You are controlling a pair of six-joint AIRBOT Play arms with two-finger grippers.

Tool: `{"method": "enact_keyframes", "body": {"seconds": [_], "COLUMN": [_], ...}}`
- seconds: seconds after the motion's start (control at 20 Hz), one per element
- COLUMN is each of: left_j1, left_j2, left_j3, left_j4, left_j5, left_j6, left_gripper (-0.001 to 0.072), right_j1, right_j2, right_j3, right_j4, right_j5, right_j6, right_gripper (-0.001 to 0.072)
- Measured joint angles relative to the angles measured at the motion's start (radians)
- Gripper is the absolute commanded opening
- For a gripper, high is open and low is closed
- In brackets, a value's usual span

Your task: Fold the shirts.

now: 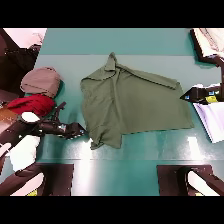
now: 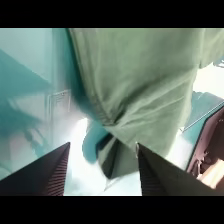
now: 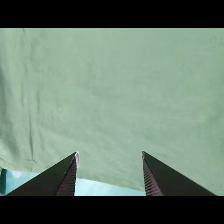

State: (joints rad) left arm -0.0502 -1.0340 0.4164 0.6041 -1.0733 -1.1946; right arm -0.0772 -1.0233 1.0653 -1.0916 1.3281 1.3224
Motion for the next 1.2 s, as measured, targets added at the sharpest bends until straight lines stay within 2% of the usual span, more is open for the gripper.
{"method": "enact_keyframes", "body": {"seconds": [0.25, 0.6, 0.65, 0.7, 0.75, 0.8, 0.85, 0.9, 1.2], "left_j1": [-0.071, -0.093, -0.093, -0.094, -0.095, -0.095, -0.095, -0.095, -0.071], "left_j2": [0.002, -0.010, -0.010, -0.010, -0.010, -0.011, -0.011, -0.011, -0.010], "left_j3": [-0.038, -0.047, -0.047, -0.047, -0.047, -0.047, -0.047, -0.047, 0.055], "left_j4": [-0.104, -0.161, -0.163, -0.166, -0.168, -0.169, -0.170, -0.171, -0.116], "left_j5": [0.130, 0.151, 0.148, 0.146, 0.143, 0.142, 0.142, 0.142, 0.092], "left_j6": [0.011, 0.015, 0.015, 0.015, 0.015, 0.015, 0.015, 0.015, 0.042], "left_gripper": [0.0507, 0.0494, 0.0451, 0.0318, 0.0236, 0.0237, 0.0180, 0.0026, 0.0027], "right_j1": [0.000, 0.000, 0.000, 0.000, 0.000, 0.000, 0.000, 0.000, -0.001], "right_j2": [0.026, 0.033, 0.033, 0.033, 0.033, 0.033, 0.033, 0.033, 0.033], "right_j3": [-0.005, -0.006, -0.006, -0.006, -0.006, -0.006, -0.006, -0.006, -0.006], "right_j4": [0.000, 0.000, 0.000, 0.000, 0.000, 0.000, 0.000, 0.000, -0.003], "right_j5": [-0.002, -0.005, -0.005, -0.005, -0.005, -0.005, -0.005, -0.005, 0.014], "right_j6": [0.000, 0.000, 0.001, 0.002, 0.003, 0.004, 0.007, 0.010, 0.014], "right_gripper": [0.0450, 0.0450, 0.0450, 0.0450, 0.0450, 0.0450, 0.0450, 0.0450, 0.0450]}}
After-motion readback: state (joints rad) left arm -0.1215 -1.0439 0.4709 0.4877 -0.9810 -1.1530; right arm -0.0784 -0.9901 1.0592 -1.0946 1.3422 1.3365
